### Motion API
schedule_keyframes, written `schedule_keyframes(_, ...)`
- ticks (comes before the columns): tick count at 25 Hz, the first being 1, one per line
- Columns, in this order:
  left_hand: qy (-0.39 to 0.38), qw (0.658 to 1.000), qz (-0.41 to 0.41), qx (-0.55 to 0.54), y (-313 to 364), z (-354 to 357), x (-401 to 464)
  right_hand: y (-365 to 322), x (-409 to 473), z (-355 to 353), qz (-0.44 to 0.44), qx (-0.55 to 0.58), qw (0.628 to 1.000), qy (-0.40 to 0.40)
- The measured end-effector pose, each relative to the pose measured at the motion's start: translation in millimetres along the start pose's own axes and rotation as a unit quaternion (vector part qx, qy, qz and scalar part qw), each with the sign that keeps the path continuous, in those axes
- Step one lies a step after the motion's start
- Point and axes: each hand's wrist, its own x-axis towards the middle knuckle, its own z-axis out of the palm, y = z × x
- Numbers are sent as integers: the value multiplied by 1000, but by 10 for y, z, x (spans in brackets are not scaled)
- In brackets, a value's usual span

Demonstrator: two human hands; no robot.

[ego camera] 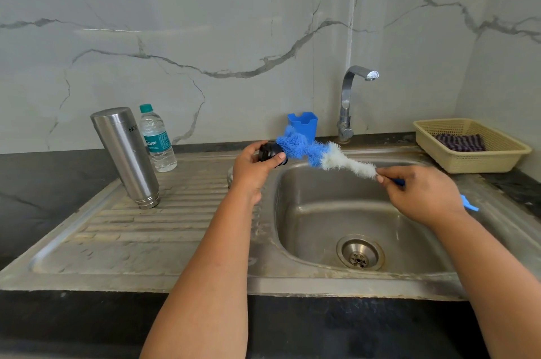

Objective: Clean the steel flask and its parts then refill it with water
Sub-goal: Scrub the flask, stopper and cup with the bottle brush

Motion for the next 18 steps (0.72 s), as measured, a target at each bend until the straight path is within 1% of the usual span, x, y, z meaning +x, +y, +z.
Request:
schedule_keyframes(4,-15,999,16,30,44,-65,-30,-53,-28,8,-18,-11,1000,9)
schedule_keyframes(8,-69,997,28,29,88,-55,-77,-115,-15,74,-32,-15,999,19)
schedule_keyframes(9,-52,998,29,28,85,-42,-71,-133,-4,79,-38,-16,999,18)
schedule_keyframes(12,92,995,13,-29,82,-92,0,-167,-7,65,-71,-3,997,4)
schedule_keyframes(13,115,992,9,-49,79,-126,18,-167,-20,61,-79,-5,997,4)
schedule_keyframes(14,112,992,10,-53,88,-143,10,-167,-28,64,-79,-11,997,9)
schedule_keyframes(15,87,995,14,-41,107,-126,-20,-168,-26,72,-71,-20,997,17)
schedule_keyframes(17,6,1000,25,3,129,8,-118,-177,-14,86,-48,-38,998,24)
schedule_keyframes(18,-21,999,33,24,118,88,-157,-189,-6,85,-42,-46,998,13)
